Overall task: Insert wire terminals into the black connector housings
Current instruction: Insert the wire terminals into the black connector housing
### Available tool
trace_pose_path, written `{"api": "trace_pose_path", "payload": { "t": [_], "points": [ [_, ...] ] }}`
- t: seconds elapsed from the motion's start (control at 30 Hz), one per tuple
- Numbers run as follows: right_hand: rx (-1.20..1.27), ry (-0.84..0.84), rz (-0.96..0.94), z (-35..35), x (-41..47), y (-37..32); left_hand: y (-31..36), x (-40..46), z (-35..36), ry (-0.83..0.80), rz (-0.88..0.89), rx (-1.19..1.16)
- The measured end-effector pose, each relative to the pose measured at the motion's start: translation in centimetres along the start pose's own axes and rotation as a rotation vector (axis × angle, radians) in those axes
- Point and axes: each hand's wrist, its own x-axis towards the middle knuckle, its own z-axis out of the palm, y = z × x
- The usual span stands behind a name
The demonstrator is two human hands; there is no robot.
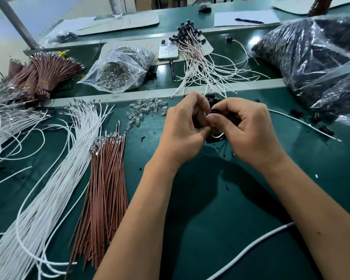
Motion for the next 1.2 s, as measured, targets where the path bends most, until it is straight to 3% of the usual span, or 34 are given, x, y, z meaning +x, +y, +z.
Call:
{"api": "trace_pose_path", "payload": {
  "t": [0.17, 0.33, 0.67, 1.2],
  "points": [
    [0.120, 0.063, 0.003, 0.0, 0.4, -0.1, -0.1, -0.2, 0.3, 0.090, -0.003, -0.136],
    [0.021, 0.111, -0.118, -0.4, 0.4, -0.4, 0.1, -0.2, 0.8, 0.067, -0.029, -0.257],
    [-0.139, 0.202, -0.226, 0.1, -0.1, -1.4, 0.1, -0.1, 0.6, 0.071, 0.181, -0.039],
    [-0.120, 0.209, -0.171, 0.1, -0.3, -1.6, 0.1, -0.3, 0.7, 0.060, 0.163, -0.008]
  ]
}}
